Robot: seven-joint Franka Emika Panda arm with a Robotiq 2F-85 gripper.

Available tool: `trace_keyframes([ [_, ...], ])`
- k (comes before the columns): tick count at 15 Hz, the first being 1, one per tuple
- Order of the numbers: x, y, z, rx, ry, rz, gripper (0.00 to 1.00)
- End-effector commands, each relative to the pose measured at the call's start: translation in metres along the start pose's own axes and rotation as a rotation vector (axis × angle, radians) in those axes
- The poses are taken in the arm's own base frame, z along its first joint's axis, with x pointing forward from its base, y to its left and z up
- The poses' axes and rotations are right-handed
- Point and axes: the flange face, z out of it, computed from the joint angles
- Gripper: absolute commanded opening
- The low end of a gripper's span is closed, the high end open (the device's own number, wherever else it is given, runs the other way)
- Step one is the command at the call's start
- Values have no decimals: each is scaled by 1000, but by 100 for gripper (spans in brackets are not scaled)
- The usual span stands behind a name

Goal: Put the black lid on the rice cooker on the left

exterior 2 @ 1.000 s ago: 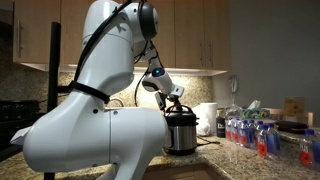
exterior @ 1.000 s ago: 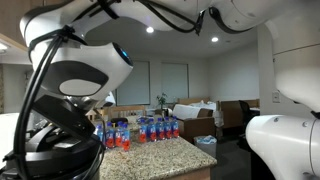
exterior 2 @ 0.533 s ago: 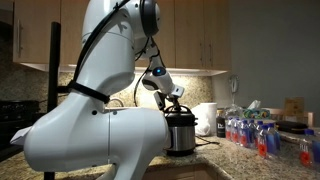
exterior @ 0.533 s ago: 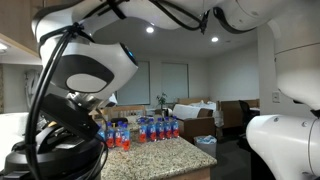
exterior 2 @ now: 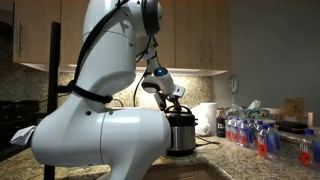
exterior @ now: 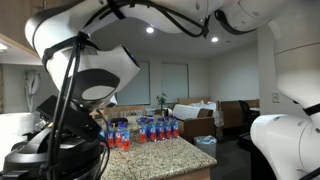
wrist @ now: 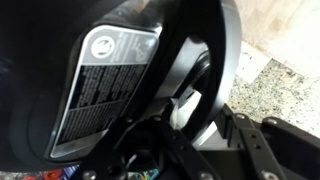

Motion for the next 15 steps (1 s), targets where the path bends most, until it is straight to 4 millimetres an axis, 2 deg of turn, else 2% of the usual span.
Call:
trace_keyframes([
  [1,-6,17,4,-16,-42,9,68],
  [3,-7,18,5,-16,-48,-8,68],
  [11,33,26,5,-10,-62,-4,68],
  [15,34,28,1,-19,-116,-24,68],
])
